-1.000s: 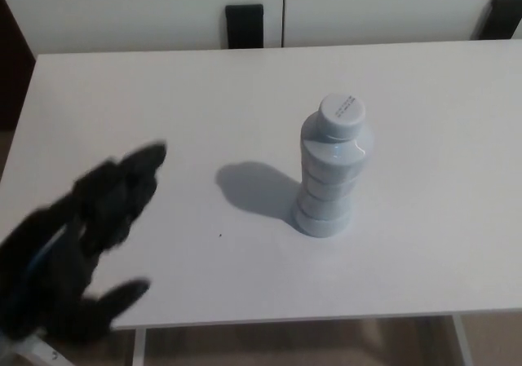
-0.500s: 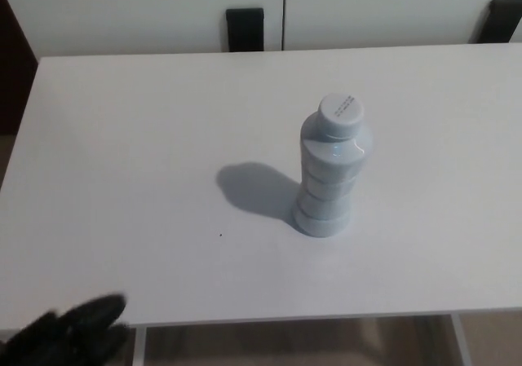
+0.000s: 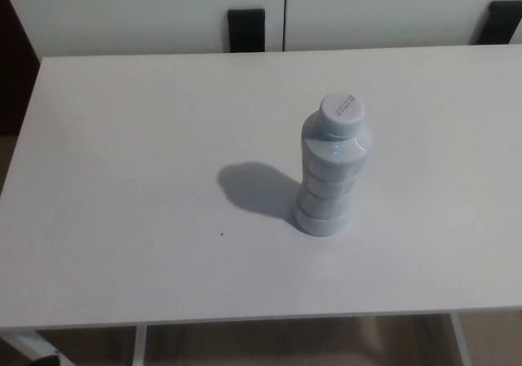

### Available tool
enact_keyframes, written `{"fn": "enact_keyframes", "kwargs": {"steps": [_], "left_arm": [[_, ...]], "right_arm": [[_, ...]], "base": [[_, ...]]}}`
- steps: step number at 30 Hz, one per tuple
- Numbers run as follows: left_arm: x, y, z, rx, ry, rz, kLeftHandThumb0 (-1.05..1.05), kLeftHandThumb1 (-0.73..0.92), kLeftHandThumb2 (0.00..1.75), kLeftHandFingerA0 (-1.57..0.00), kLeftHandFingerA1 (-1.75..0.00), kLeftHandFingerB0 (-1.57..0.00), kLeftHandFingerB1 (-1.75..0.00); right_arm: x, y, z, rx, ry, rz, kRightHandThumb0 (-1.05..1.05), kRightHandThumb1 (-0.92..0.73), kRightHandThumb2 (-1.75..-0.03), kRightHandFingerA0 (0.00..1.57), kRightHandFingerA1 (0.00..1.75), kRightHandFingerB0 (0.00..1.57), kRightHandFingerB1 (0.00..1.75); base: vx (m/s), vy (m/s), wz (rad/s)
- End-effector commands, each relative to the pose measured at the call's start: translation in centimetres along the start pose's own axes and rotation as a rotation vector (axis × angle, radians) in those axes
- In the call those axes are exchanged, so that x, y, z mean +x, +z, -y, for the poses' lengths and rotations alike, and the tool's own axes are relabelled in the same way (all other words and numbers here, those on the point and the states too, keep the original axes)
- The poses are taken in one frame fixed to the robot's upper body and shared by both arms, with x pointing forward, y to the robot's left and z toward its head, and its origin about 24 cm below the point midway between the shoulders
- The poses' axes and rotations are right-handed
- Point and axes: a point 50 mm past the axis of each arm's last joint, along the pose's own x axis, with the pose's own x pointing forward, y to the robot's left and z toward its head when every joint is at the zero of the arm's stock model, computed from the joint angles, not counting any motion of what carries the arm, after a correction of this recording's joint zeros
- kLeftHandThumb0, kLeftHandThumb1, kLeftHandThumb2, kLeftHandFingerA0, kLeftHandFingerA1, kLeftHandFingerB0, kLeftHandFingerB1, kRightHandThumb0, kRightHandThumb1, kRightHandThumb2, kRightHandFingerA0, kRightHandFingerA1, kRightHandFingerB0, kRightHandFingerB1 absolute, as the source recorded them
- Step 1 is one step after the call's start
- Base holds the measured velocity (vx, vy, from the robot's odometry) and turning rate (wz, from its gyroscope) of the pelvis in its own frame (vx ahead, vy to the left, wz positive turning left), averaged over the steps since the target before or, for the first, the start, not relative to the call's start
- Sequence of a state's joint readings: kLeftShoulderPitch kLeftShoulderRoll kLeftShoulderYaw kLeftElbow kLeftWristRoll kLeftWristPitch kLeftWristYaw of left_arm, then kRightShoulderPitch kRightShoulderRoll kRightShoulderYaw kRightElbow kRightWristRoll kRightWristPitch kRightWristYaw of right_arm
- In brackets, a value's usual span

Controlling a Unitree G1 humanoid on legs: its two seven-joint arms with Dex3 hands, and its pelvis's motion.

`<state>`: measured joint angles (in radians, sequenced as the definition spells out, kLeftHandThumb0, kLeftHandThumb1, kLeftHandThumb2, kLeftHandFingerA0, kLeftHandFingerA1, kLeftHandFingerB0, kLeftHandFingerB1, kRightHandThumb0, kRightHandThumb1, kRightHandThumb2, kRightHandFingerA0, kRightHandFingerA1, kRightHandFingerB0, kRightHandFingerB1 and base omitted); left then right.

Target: The robot picks up a bottle from a person using its left hand and walk towards the table in frontand put the bottle on the table.

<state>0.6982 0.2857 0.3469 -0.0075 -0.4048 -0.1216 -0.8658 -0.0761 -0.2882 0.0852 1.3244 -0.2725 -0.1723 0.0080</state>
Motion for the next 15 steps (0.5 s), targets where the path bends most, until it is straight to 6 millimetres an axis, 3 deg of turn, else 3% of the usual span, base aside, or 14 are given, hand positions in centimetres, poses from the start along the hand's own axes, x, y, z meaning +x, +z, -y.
{"fn": "enact_keyframes", "kwargs": {"steps": [1, 4, 5, 11, 12, 13, 14, 15], "left_arm": [[5.6, -4.0, -6.0, 0.707, 0.169, -0.683, -0.35, 0.69, 0.6, -0.6, -0.59, -0.45, -0.44], [6.8, -5.8, -6.8, 0.664, 0.179, -0.816, -0.3, 0.69, 0.6, -0.58, -0.59, -0.48, -0.47], [6.8, -6.4, -7.1, 0.639, 0.168, -0.869, -0.37, 0.71, 0.61, -0.54, -0.57, -0.54, -0.53], [5.7, -8.2, -7.9, 0.435, 0.305, -0.979, -0.47, 0.8, 0.62, -0.51, -0.55, -0.53, -0.5], [5.4, -8.9, -7.5, 0.284, 0.398, -0.918, -0.57, 0.81, 0.64, -0.37, -0.56, -0.39, -0.46], [5.2, -9.4, -7.2, 0.161, 0.457, -0.882, -0.65, 0.87, 0.66, -0.22, -0.45, -0.25, -0.38], [5.0, -9.7, -7.0, 0.088, 0.48, -0.867, -0.65, 0.87, 0.66, -0.22, -0.45, -0.25, -0.38], [5.4, -9.9, -6.6, 0.092, 0.474, -0.85, -0.36, 0.57, 1.13, -0.01, -0.51, 0.0, -0.49]], "right_arm": [[-0.3, -1.3, 0.7, 0.009, -0.024, -0.042, -0.3, -0.75, -0.62, 0.6, 0.47, 0.49, 0.41], [-0.4, -1.5, 0.8, 0.013, -0.025, -0.044, -0.29, -0.75, -0.62, 0.61, 0.46, 0.51, 0.41], [-0.4, -1.6, 0.7, 0.01, -0.025, -0.048, -0.29, -0.76, -0.62, 0.6, 0.46, 0.5, 0.41], [-0.4, -1.7, 0.0, -0.008, -0.011, -0.046, -0.28, -0.76, -0.62, 0.62, 0.48, 0.51, 0.41], [-0.5, -1.9, -0.1, -0.009, -0.004, -0.05, -0.29, -0.75, -0.62, 0.62, 0.52, 0.5, 0.42], [-0.5, -1.9, -0.2, -0.011, 0.0, -0.053, -0.29, -0.76, -0.62, 0.62, 0.51, 0.51, 0.42], [-0.5, -1.9, -0.3, -0.014, 0.002, -0.054, -0.29, -0.76, -0.62, 0.62, 0.51, 0.51, 0.42], [-0.4, -1.7, -0.2, -0.011, -0.003, -0.044, -0.29, -0.75, -0.62, 0.63, 0.5, 0.51, 0.42]], "base": [[0.0, 0.0, 0.0], [0.0, 0.0, 0.0], [0.0, 0.0, 0.0], [0.0, 0.0, 0.0], [0.0, 0.0, 0.0], [0.0, 0.0, 0.0], [0.0, 0.0, 0.0], [0.0, 0.0, 0.0]]}}
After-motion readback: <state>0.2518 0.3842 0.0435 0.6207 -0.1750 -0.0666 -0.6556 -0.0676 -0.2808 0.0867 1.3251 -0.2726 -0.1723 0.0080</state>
